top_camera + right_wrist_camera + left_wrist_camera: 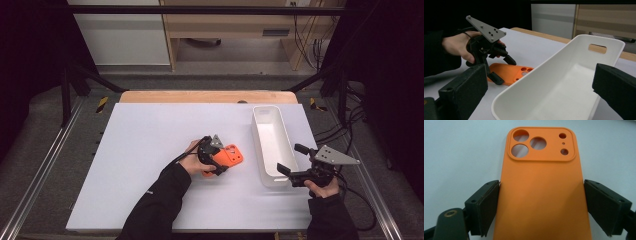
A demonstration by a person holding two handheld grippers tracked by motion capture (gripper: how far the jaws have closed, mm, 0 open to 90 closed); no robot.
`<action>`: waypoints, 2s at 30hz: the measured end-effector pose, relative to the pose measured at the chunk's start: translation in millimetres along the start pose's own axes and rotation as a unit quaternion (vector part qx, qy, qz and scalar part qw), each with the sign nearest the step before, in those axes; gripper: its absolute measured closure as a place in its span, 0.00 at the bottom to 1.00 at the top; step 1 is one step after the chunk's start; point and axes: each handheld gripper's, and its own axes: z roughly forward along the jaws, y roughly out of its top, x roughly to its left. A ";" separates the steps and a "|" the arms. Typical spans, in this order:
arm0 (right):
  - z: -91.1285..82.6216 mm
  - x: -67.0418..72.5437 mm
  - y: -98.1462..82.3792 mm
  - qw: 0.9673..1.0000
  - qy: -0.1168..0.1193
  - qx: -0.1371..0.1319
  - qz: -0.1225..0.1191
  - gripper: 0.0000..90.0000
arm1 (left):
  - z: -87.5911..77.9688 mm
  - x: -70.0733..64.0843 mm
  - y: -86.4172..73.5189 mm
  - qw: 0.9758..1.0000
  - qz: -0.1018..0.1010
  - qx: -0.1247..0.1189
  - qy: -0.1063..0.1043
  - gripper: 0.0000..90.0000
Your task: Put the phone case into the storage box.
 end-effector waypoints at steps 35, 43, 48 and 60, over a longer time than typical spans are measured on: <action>-0.3 0.2 0.5 1.000 0.002 0.000 -0.002 0.00 | -23.9 -1.1 1.7 1.000 -0.009 -0.026 -0.002 0.17; 0.0 0.6 0.8 1.000 0.002 -0.001 -0.004 0.00 | -38.1 -2.6 -2.9 0.999 -0.007 -0.037 0.003 0.17; 0.0 1.0 0.9 1.000 0.002 0.000 -0.005 0.00 | -47.5 -3.8 -8.1 0.999 -0.007 -0.047 0.006 0.17; 0.3 1.7 1.0 1.000 0.003 0.000 -0.009 0.00 | -70.5 -9.0 -24.1 0.998 -0.005 -0.069 0.011 0.17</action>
